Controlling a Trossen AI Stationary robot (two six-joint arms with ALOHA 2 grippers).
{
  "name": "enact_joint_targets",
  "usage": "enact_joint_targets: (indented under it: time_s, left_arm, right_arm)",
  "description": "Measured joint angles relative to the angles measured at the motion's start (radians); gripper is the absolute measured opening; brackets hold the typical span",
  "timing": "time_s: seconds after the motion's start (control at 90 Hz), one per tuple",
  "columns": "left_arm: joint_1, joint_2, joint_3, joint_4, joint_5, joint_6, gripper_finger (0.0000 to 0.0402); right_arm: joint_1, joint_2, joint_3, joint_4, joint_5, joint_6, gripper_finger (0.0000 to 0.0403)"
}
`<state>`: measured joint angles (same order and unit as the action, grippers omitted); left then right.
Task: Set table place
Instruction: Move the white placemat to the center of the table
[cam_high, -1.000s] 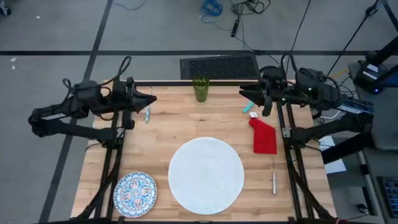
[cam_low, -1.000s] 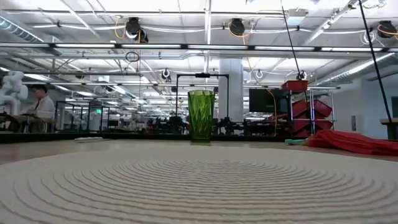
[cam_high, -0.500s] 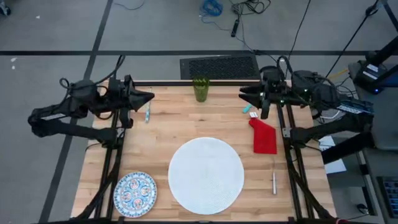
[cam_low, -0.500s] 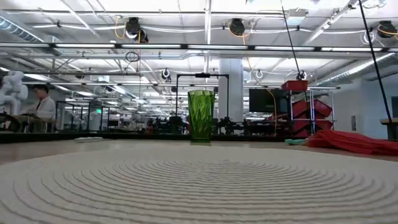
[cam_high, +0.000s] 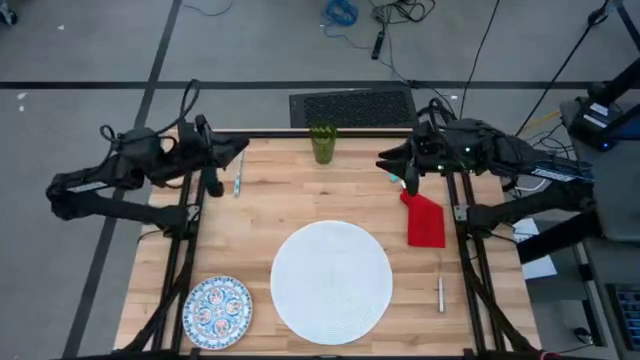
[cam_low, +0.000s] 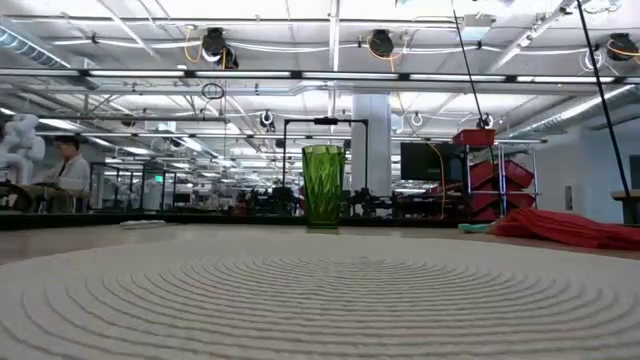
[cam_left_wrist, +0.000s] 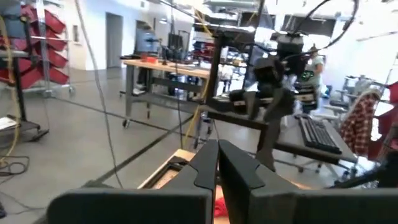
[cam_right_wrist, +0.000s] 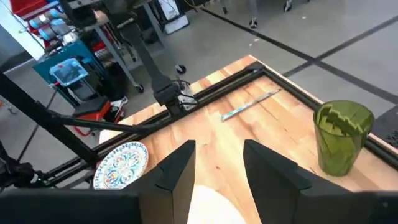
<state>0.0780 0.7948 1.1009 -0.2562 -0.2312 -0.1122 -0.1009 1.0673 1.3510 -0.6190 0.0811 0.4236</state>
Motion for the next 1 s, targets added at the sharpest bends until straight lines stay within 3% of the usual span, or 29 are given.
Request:
enact_joint_targets:
  time_s: [0.133,0.289,0.489,0.633,0.744,0.856,1.0]
  left_arm:
    - [0.000,0.032,0.000,-0.062,0.039,-0.097,0.0007]
    - [0.000,0.096,0.000,-0.210,0.131,-0.249,0.0054]
    - [-0.010,0.198,-0.001,-0.415,0.357,-0.272,0.0120]
    - [-0.037,0.263,-0.020,-0.486,0.366,-0.234,0.0132]
    - [-0.048,0.317,-0.039,-0.485,0.332,-0.306,0.0133]
    - [-0.061,0.366,-0.056,-0.487,0.330,-0.344,0.0133]
    - [-0.060,0.430,-0.061,-0.484,0.409,-0.453,0.0133]
  right_arm:
    - [0.000,0.011,0.000,0.000,0.000,0.017,0.0125]
    - [0.000,0.016,0.000,-0.014,0.000,0.086,0.0125]
    - [0.018,0.037,0.000,-0.231,-0.005,0.203,0.0125]
    - [0.029,0.061,0.000,-0.463,-0.009,0.442,0.0125]
    - [0.053,0.095,0.000,-0.573,-0.005,0.532,0.0125]
    - [0.080,0.133,-0.001,-0.585,-0.005,0.543,0.0125]
    - [0.125,0.182,-0.001,-0.537,-0.005,0.551,0.0125]
